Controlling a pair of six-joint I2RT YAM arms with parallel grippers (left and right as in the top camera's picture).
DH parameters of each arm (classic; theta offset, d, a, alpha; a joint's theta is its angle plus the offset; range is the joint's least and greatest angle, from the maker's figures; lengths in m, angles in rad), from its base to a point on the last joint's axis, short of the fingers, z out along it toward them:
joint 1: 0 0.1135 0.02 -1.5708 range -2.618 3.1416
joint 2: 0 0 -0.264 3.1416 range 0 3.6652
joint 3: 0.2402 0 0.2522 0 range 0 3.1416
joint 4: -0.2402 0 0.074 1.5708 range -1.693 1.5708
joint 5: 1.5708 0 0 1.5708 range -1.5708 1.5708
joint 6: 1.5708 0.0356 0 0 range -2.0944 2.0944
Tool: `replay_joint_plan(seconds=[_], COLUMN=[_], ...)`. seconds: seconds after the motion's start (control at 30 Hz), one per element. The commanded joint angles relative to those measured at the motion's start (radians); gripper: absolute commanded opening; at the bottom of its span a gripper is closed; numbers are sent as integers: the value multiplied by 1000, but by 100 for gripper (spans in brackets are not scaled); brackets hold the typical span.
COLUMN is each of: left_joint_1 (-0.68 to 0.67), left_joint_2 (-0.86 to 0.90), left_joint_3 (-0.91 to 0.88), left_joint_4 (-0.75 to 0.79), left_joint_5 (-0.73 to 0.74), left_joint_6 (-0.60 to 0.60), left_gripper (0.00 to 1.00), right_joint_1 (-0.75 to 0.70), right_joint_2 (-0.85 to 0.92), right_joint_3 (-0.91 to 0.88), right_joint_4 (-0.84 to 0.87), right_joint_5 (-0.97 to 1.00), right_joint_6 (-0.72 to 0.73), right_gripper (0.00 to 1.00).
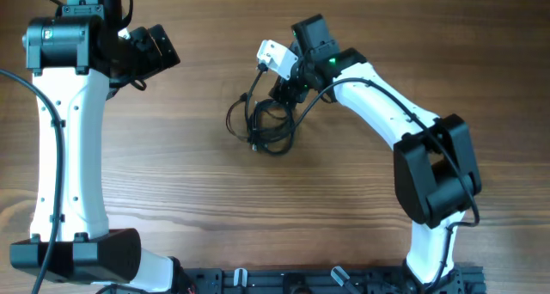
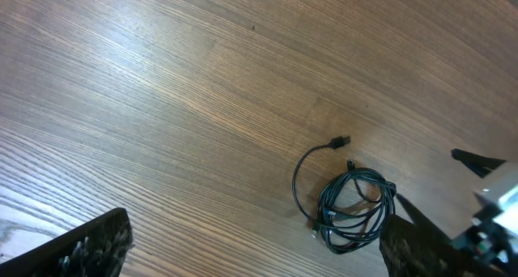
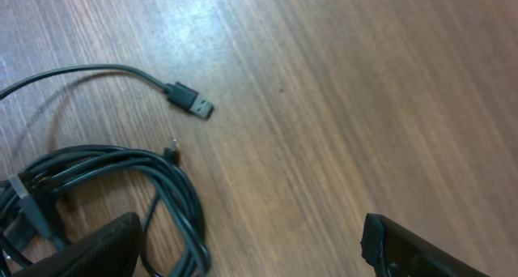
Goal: Untangle cables
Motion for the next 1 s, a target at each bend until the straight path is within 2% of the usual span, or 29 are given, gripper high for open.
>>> replay_joint_plan(seconds=[0.0,0.43,0.47,0.5,0.53,0.73,0.93,0.97], left_joint_1=[4,4,4,4,4,4,3,4], left_joint_2=[-5,-5,-5,-5,-5,-5,-4,-3], left_joint_3=[13,13,13,13,13,13,13,11], left_joint_4=[-1,-19,-19,-19,-19,-19,-23,-23], left_joint_5=[-13,-13,-13,-13,-13,-13,27,45], left_joint_6=[27,38,38,38,38,38,41,41], left_gripper=[100,100,100,100,100,100,100,100], right_joint_1=[13,26,26,26,25,25,25,25], right_joint_2=[70,110,110,110,110,75,-146,-169], right_joint_3=[-11,-59,-65,-69,-69,-40,40,40], right_joint_4=[-21,-23,-23,-20,-24,-35,-63,-73], right_joint_5=[-21,-24,-24,-20,-20,-12,57,61], right_joint_6=[85,120,119,119,121,221,462,460], right_gripper=[88,83,55,22,5,4,4,4])
